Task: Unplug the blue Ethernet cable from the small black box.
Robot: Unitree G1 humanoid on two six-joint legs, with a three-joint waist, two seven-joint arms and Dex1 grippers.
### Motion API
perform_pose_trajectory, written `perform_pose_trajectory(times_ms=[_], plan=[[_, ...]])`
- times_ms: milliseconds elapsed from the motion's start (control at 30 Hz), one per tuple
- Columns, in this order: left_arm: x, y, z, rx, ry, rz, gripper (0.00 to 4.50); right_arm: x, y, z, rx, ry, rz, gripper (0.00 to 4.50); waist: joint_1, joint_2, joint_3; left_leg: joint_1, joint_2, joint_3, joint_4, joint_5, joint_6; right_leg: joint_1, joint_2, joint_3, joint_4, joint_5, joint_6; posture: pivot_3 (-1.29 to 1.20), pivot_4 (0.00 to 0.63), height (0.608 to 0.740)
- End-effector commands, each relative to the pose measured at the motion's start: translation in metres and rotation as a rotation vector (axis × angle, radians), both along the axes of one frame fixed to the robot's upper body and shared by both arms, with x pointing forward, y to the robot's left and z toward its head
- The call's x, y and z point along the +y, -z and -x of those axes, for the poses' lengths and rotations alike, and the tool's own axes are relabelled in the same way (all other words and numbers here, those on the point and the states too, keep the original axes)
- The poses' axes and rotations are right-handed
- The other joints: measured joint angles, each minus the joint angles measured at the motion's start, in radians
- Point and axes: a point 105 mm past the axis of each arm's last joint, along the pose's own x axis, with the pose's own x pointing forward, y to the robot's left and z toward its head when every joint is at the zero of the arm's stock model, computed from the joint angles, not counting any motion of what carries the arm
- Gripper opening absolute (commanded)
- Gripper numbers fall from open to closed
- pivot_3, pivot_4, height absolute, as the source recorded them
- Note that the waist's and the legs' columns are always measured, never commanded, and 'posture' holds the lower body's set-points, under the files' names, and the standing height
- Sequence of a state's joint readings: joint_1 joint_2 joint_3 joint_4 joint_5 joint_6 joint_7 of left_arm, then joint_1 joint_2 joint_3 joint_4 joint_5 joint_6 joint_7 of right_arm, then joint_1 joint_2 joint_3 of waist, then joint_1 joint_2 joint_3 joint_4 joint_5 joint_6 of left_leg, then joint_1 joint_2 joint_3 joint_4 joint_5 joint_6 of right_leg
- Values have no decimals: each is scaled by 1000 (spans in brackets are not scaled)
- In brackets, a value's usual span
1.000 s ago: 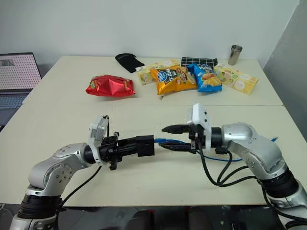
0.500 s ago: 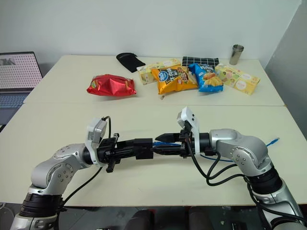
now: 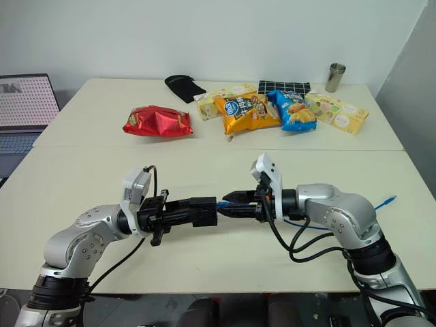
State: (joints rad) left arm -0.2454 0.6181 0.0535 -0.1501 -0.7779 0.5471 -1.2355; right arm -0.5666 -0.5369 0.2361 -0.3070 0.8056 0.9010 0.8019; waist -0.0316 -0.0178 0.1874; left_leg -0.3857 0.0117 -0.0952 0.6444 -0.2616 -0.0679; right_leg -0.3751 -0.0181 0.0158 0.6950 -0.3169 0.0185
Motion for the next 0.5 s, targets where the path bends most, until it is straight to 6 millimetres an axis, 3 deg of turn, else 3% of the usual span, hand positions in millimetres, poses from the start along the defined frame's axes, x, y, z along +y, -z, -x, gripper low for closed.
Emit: perform_pose_trajectory(times_ms=[33, 167, 500], plan=[[3, -7, 2, -38, 5, 9, 792, -3, -9, -3, -43, -7, -12, 796, 0, 0, 0, 0, 0, 0, 0, 0, 0, 0, 0, 0, 0, 0, 0, 0, 150, 740], [4, -6, 3, -35, 17, 4, 792, -5, -10, -3, -41, -26, -10, 43, 0, 0, 0, 0, 0, 0, 0, 0, 0, 0, 0, 0, 0, 0, 0, 0, 150, 740], [4, -3, 9, -31, 37, -6, 792, -5, -14, -1, -9, -76, -20, 21, 0, 0, 0, 0, 0, 0, 0, 0, 0, 0, 0, 0, 0, 0, 0, 0, 150, 740]])
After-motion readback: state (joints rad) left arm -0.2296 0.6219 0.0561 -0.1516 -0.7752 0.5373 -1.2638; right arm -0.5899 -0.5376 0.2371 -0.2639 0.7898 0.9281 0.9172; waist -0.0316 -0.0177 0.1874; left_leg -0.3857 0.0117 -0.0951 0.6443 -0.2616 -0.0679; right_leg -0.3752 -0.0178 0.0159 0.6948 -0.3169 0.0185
